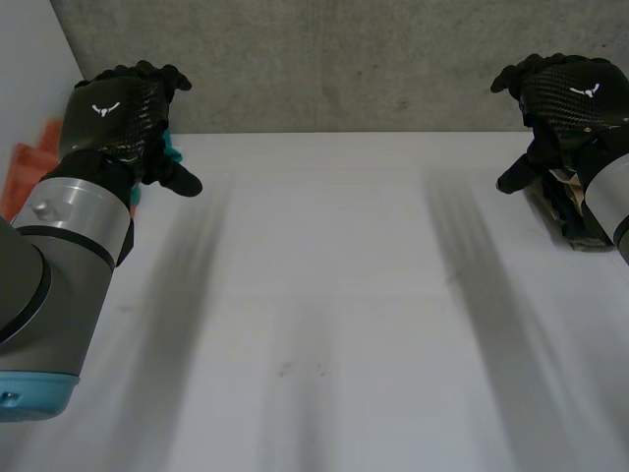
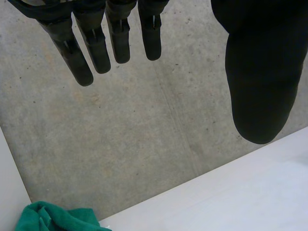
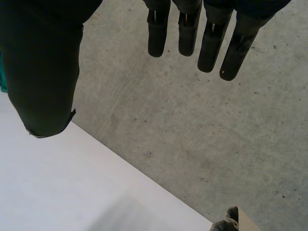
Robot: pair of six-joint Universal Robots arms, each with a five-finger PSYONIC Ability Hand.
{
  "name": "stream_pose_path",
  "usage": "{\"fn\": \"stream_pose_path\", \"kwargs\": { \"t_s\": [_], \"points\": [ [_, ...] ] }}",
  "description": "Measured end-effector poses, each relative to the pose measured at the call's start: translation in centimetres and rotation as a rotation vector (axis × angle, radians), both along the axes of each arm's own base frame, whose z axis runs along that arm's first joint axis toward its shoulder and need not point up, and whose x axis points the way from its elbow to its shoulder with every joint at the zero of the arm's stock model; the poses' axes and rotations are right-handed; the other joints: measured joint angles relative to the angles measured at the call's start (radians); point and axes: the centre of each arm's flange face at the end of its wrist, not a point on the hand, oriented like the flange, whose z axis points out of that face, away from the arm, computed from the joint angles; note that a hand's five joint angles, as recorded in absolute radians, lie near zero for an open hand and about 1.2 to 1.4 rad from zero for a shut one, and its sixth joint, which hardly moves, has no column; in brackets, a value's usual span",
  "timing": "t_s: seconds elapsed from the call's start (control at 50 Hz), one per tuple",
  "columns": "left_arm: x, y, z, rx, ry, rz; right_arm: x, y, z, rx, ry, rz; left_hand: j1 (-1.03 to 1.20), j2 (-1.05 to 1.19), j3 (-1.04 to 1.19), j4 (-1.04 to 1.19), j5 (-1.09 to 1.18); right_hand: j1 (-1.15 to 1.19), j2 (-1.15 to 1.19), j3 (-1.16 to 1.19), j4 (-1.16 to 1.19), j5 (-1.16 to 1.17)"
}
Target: Fold the laundry.
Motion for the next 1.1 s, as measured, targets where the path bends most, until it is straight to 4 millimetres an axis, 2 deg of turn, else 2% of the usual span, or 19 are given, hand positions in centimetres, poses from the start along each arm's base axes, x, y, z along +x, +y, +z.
{"fn": "stream_pose_path", "kwargs": {
  "t_s": [0.08, 0.76, 0.92, 1.0, 1.08, 1.1],
  "points": [
    [0.0, 0.0, -0.1, 0.003, -0.001, 0.0, 0.0, 0.0, 0.0, -0.001, 0.0, -0.001, -0.135, -0.118, -0.116, -0.117, -0.095, -0.09, -0.09, -0.103, -0.08, -0.105],
    [-0.1, 0.0, -0.3, 0.007, -0.006, -0.007, 0.0, -0.2, 0.2, -0.01, -0.001, -0.004, -0.135, -0.122, -0.117, -0.121, -0.095, -0.091, -0.093, -0.107, -0.08, -0.115],
    [-1.3, -0.2, -0.1, -0.012, -0.043, -0.113, 0.0, -0.4, 0.4, -0.027, 0.052, -0.011, -0.135, -0.122, -0.117, -0.121, -0.095, -0.091, -0.093, -0.107, -0.08, -0.115],
    [-1.9, -1.2, -0.6, -0.035, -0.131, -0.169, 0.1, -0.6, -0.2, -0.024, 0.1, -0.011, -0.135, -0.122, -0.117, -0.121, -0.095, -0.091, -0.093, -0.107, -0.08, -0.115],
    [-1.3, -3.7, -1.5, -0.06, -0.254, -0.136, 0.2, -0.7, -0.6, -0.018, 0.129, -0.009, -0.135, -0.122, -0.117, -0.121, -0.095, -0.091, -0.093, -0.107, -0.08, -0.115],
    [-1.3, -3.7, -1.5, -0.06, -0.254, -0.136, 0.2, -0.7, -0.6, -0.018, 0.129, -0.009, -0.135, -0.122, -0.117, -0.121, -0.095, -0.091, -0.093, -0.107, -0.08, -0.115]
  ]
}}
